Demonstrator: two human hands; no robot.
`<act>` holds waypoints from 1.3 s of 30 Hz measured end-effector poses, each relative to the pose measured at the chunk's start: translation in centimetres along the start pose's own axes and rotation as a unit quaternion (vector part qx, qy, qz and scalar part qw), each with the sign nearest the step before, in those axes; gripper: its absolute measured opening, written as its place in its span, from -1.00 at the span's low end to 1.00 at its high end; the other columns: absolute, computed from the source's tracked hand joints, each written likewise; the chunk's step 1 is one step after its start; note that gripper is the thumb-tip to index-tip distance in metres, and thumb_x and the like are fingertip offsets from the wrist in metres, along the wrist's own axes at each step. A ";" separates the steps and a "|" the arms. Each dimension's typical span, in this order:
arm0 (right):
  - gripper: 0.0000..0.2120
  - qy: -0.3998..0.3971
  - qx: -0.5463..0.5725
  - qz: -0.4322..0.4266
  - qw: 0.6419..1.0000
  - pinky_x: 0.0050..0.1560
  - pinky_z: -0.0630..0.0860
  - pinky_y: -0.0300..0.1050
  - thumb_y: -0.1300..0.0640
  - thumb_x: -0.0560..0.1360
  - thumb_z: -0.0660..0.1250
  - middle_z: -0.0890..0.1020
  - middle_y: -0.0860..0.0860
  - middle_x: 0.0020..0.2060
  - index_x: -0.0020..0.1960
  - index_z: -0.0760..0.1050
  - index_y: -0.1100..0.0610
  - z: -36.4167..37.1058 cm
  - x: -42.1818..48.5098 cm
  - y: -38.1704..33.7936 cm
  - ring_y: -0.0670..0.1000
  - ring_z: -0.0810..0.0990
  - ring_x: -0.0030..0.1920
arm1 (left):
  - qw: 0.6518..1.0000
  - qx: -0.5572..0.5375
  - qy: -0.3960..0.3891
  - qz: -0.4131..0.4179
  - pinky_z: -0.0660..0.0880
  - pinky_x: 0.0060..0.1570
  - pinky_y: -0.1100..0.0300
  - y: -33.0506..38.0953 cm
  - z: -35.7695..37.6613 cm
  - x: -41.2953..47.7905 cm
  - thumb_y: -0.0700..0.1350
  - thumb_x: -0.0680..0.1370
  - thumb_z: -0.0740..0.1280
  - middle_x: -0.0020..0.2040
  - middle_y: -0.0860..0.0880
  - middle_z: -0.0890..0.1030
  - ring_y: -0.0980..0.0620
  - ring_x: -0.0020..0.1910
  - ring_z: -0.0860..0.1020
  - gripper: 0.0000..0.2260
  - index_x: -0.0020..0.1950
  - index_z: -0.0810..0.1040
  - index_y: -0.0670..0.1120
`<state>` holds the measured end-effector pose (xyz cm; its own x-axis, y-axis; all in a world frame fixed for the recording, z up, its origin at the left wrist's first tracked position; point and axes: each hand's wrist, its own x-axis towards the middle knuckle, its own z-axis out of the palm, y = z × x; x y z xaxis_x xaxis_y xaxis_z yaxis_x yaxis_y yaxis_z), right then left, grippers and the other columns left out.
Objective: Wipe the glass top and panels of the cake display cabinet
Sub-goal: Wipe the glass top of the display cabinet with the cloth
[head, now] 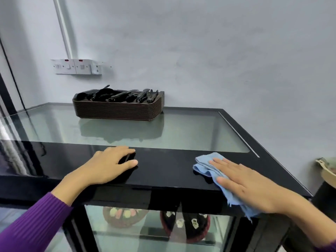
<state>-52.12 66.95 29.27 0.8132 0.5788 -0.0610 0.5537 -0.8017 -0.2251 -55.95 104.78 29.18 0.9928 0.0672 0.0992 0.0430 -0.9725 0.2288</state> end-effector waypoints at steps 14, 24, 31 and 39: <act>-0.47 0.051 -0.018 0.081 0.995 0.55 -0.16 -0.07 -0.20 0.61 -0.15 -0.06 -0.32 0.53 0.57 -0.11 -0.20 3.2 5.6 -10.5 -0.22 -0.14 0.55 | 0.985 -0.154 0.078 -0.020 0.36 0.23 0.09 -17.0 -3.1 12.2 -0.04 0.54 0.36 0.21 -0.06 0.61 -0.09 0.26 0.52 -0.76 0.19 0.60 -0.05; -0.45 0.064 -0.043 0.212 0.974 0.56 -0.13 0.09 -0.14 0.65 -0.15 -0.07 -0.11 0.59 0.59 -0.15 -0.04 1.9 13.7 -8.6 0.00 -0.12 0.59 | 0.996 -0.080 0.048 -0.011 0.16 0.45 0.03 -18.0 -1.4 13.9 0.07 0.64 0.12 0.50 0.00 0.34 -0.01 0.47 0.32 -0.59 0.47 0.36 -0.01; -0.26 0.043 -0.055 0.082 0.994 0.55 -0.14 0.05 -0.36 0.42 -0.39 -0.15 -0.26 0.55 0.57 -0.15 -0.16 1.9 6.3 -7.7 -0.20 -0.17 0.55 | 0.996 -0.074 0.040 -0.011 0.30 0.36 -0.09 -18.7 -2.4 15.2 0.12 0.57 0.26 0.37 0.05 0.49 -0.01 0.36 0.42 -0.70 0.27 0.51 0.08; -0.42 0.086 -0.047 0.286 0.953 0.50 -0.07 0.28 -0.10 0.63 -0.06 0.01 0.05 0.58 0.59 -0.07 0.07 0.5 24.2 -7.0 0.21 -0.04 0.56 | 0.994 -0.070 0.072 -0.033 0.30 0.35 -0.11 -15.7 -1.1 18.3 0.03 0.62 0.18 0.39 -0.02 0.47 -0.09 0.31 0.47 -0.66 0.37 0.44 -0.01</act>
<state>-36.36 86.61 28.92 0.9998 0.0161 0.0143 0.0177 -0.9932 -0.1151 -38.55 121.52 28.46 0.9618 0.1704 0.2144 0.0810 -0.9249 0.3714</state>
